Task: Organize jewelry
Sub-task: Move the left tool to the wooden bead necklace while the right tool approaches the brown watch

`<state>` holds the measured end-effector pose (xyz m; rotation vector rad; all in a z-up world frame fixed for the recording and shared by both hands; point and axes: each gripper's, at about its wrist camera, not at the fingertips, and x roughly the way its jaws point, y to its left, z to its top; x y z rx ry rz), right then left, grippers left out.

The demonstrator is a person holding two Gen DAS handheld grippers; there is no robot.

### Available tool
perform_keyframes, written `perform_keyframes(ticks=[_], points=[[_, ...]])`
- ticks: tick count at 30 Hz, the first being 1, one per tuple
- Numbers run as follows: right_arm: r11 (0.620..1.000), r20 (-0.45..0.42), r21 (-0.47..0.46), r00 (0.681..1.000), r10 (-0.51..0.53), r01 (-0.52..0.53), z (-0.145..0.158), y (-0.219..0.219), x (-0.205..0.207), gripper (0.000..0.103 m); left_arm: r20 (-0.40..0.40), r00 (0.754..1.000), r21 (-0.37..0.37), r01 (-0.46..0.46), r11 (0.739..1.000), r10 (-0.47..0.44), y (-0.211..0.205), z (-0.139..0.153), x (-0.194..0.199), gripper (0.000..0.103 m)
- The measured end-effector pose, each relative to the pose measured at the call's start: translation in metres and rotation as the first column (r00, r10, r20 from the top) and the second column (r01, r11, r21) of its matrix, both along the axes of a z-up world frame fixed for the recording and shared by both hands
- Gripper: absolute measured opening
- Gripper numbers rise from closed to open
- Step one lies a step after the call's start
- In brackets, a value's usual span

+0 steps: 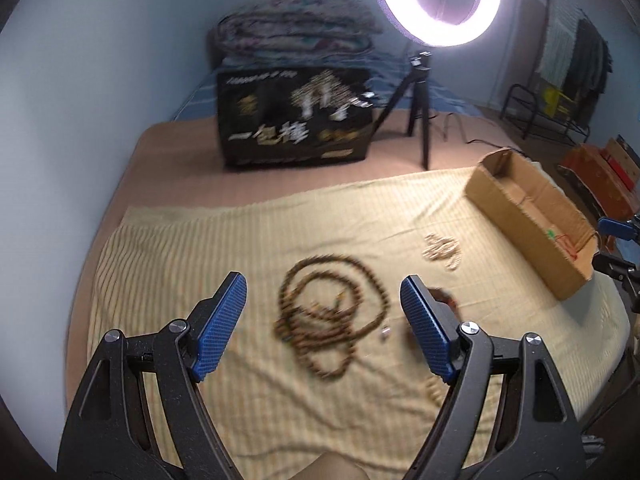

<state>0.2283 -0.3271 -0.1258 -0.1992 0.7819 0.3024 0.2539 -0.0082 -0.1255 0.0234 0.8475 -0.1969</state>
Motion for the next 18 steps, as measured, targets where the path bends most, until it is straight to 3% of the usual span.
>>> perform_keyframes(ticks=[8, 18], points=[[0.999, -0.054, -0.026, 0.998, 0.031, -0.032, -0.020, 0.026, 0.022, 0.067, -0.071, 0.997, -0.037, -0.031, 0.999, 0.029, 0.025, -0.031, 0.001, 0.082], [0.995, -0.108, -0.064, 0.992, 0.069, -0.077, -0.045, 0.056, 0.042, 0.067, -0.164, 0.986, -0.064, 0.003, 0.998, -0.013, 0.012, -0.073, -0.006, 0.081]])
